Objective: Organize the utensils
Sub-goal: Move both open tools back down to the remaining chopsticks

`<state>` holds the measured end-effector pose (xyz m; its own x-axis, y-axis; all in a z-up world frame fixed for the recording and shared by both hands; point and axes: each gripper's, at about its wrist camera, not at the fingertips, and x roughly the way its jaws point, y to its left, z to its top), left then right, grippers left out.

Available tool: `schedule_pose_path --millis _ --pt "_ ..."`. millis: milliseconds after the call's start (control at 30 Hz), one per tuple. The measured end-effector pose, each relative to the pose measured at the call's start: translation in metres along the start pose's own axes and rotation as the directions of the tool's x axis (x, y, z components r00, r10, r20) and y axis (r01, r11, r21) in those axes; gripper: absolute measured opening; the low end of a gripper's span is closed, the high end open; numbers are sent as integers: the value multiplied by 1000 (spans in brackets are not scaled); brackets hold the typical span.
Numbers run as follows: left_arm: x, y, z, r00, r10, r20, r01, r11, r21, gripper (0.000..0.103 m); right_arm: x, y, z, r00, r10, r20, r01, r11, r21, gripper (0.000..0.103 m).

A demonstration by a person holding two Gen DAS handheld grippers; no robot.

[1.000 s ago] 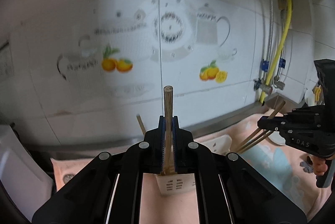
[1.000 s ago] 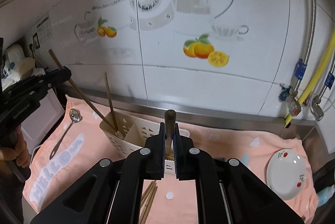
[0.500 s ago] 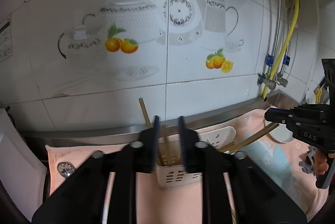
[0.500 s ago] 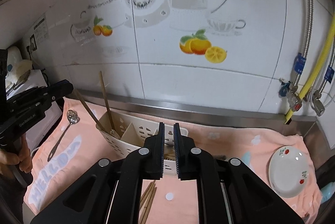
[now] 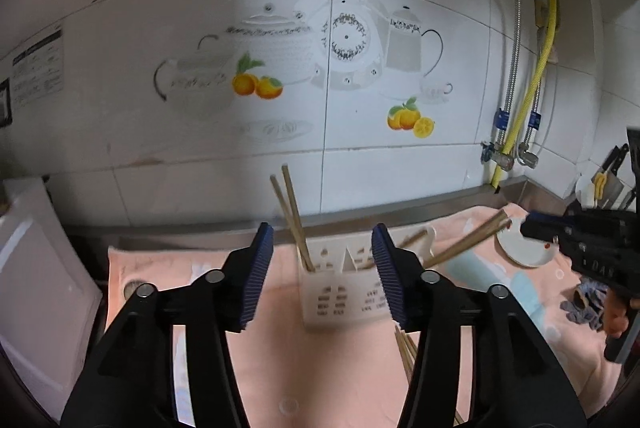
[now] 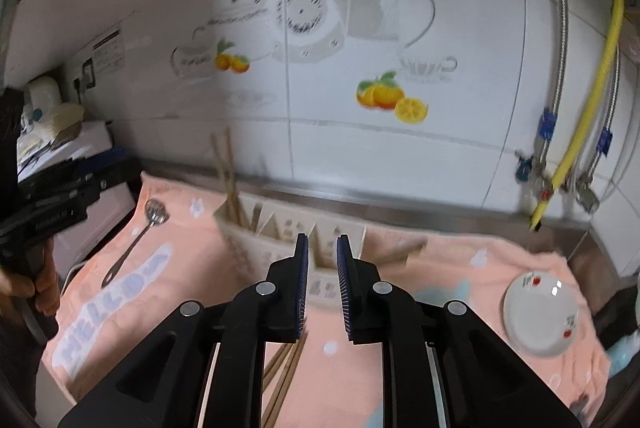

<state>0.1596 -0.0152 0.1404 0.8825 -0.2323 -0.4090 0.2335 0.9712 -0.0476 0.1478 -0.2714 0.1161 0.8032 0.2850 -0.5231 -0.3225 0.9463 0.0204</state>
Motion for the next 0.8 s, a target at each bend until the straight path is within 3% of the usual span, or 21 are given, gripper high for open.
schedule_pose_path --millis 300,500,800 --pt "-22 -9 -52 999 27 -38 -26 999 30 73 13 26 -108 988 33 -151 -31 999 21 15" --pt "-25 -13 -88 995 28 -93 -26 999 23 76 29 40 -173 965 63 -254 -41 995 91 15" --pt "-26 -9 -122 988 33 -148 -36 999 -22 77 42 44 -206 947 107 -303 -49 980 193 12"
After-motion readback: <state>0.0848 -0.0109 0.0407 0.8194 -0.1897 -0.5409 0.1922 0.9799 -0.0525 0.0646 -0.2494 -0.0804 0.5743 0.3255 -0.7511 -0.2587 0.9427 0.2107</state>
